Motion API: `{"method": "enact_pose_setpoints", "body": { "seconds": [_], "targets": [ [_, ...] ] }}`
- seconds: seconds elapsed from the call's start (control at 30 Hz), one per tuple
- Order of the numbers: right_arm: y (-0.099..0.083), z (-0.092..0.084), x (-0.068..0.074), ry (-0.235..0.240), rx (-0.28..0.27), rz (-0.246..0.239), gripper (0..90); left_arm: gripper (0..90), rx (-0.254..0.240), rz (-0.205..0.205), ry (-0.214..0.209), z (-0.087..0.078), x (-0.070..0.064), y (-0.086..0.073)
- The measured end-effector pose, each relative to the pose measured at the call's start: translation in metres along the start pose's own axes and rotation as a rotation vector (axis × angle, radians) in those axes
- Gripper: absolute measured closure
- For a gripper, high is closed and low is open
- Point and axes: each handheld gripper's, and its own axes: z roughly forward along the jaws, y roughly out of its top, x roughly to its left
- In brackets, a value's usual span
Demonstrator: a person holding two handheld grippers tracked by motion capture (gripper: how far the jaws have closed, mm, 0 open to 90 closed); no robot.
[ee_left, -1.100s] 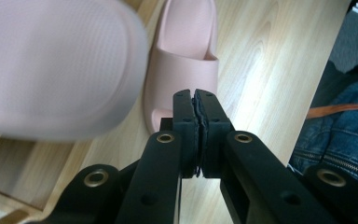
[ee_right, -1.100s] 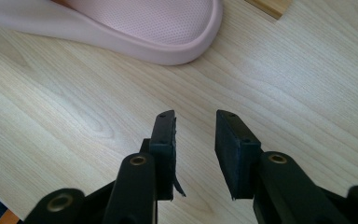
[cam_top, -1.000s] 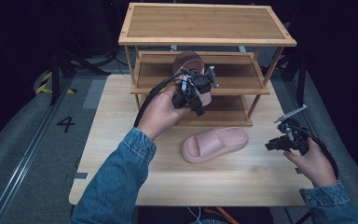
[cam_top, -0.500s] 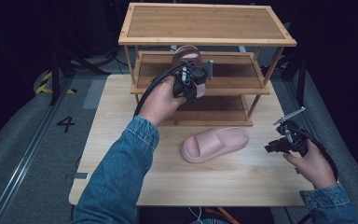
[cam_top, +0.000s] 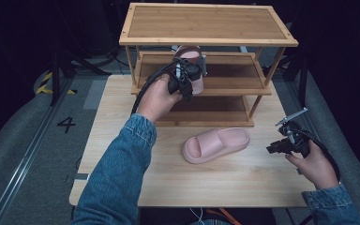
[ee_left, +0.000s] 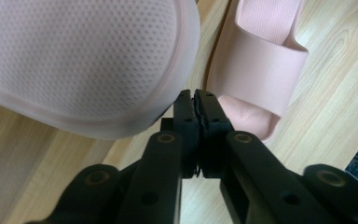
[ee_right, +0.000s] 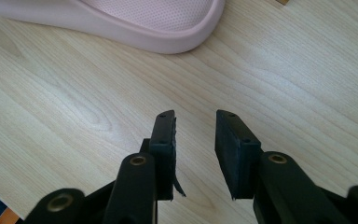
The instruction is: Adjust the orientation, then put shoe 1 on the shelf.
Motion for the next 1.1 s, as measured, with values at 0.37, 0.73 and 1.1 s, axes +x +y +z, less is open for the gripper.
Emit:
{"method": "enact_pose_setpoints", "body": {
  "seconds": [0.37,0.73,1.1],
  "targets": [
    [0.002,0.003,-0.002,0.003,-0.007,0.0,68.3,60.7,-0.138,0.016,-0.09,-0.029,-0.021,-0.041],
    [0.013,0.009,0.004,0.016,-0.006,-0.025,68.2,56.1,-0.135,-0.028,-0.091,-0.026,-0.021,-0.101],
    [0.033,0.017,0.008,0.034,-0.029,-0.044,71.5,50.3,-0.118,-0.144,-0.082,0.009,-0.014,-0.148]
  ]
}}
